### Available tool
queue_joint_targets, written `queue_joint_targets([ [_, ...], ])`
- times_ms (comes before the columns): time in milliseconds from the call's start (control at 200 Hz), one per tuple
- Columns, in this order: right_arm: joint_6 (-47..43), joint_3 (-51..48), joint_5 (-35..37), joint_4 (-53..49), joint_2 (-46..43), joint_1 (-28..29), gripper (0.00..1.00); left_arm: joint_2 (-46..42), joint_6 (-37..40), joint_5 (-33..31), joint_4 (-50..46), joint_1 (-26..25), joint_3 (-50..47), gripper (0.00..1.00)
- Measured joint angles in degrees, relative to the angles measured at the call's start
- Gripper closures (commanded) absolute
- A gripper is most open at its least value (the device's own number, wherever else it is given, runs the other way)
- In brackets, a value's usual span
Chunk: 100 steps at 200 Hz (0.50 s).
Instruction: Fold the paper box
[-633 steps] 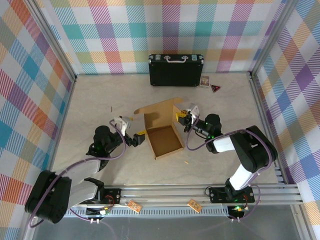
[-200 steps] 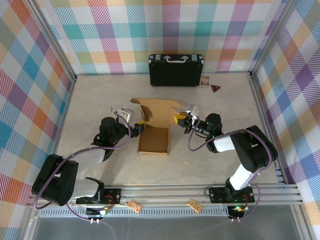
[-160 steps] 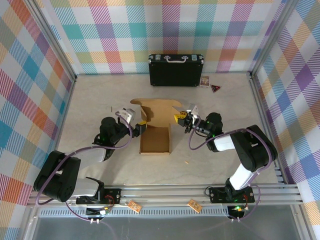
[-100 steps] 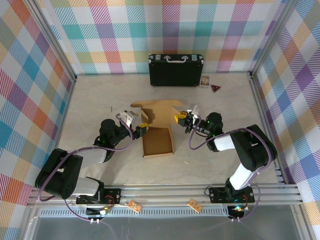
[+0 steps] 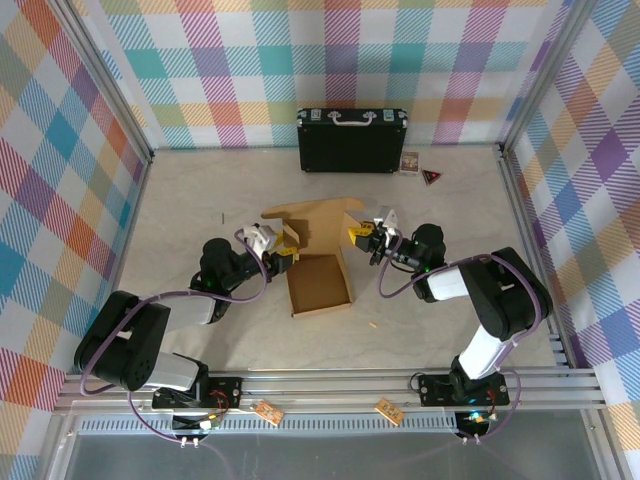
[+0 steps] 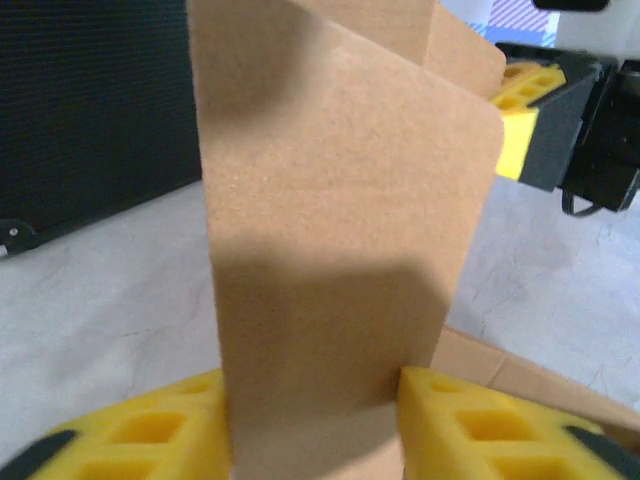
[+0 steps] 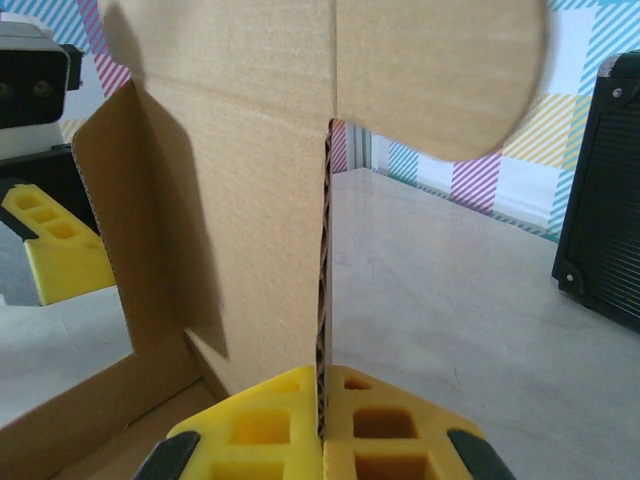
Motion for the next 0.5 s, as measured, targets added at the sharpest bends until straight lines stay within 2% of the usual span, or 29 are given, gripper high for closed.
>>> queue_joint_targets([
  [155,0.11,0.28,0.09,-0.07,0.04,-0.55,1.00,0.00,0.50,2.16,-0.39,-0.11,0.00,0.77],
  [305,0.11,0.50,0.66,-0.22,0.09,-0.72,1.00,-0.02,0.85,4.24,-1.42,-0.22,0.09,1.00],
  [475,0.11,0.76,0.81,-0.42,0.11,-0.87,1.00,-0.02,1.11,4.83,-1.62,-0.52,0.35,1.00],
  [500,0.13,0.79,0.81,-0.44,0.11,-0.87,1.00,-0.02,1.09,4.85,-1.64,-0.52,0.37,0.98],
])
